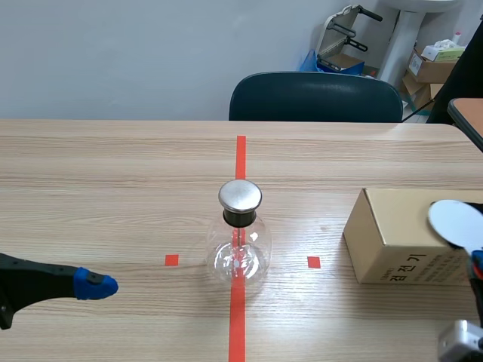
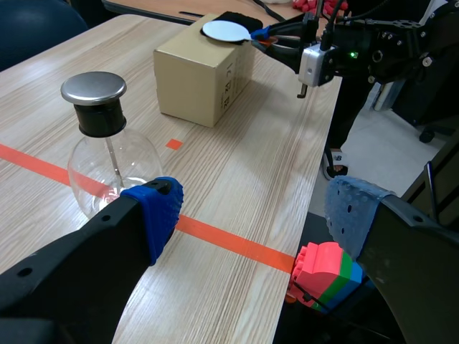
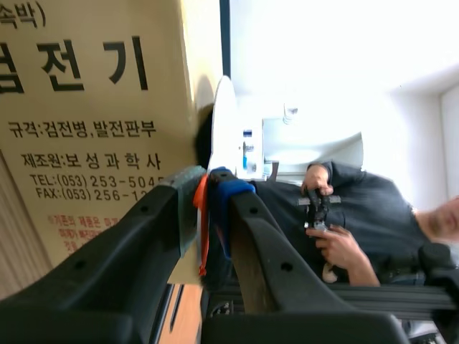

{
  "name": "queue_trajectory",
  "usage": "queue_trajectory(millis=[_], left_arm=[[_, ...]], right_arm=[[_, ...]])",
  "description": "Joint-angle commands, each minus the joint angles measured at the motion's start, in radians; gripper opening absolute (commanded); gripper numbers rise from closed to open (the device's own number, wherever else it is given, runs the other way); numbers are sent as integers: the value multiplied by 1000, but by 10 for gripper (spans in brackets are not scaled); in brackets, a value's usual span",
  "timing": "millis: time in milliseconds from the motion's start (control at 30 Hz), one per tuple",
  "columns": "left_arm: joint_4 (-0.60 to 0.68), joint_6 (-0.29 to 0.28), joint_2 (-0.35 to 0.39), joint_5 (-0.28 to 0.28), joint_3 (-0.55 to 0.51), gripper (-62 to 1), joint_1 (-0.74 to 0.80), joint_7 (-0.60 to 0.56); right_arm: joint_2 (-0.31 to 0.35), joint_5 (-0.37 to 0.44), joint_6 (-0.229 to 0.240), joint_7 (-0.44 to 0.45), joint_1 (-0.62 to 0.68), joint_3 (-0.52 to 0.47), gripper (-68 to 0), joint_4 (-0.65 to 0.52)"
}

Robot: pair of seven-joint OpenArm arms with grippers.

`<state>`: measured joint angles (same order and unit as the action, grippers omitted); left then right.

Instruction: Do the electroscope experiment

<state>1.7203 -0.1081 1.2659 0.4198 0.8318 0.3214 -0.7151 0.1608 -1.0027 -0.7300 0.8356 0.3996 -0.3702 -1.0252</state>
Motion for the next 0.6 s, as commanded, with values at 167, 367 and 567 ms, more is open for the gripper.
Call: queue_trajectory(millis=[167, 367, 567], left_arm=[[27, -6, -3, 3, -2, -172, 2, -19], [29, -6, -2, 3, -3, -172, 2, -22], [29, -7, -2, 3, -3, -172, 2, -22]], right_arm=[[16, -50, -53, -51, 19, -10, -666, -8], [-3, -39, -53, -212, 32, -3, -667, -8], [0, -48, -53, -16, 31, 6, -666, -19]])
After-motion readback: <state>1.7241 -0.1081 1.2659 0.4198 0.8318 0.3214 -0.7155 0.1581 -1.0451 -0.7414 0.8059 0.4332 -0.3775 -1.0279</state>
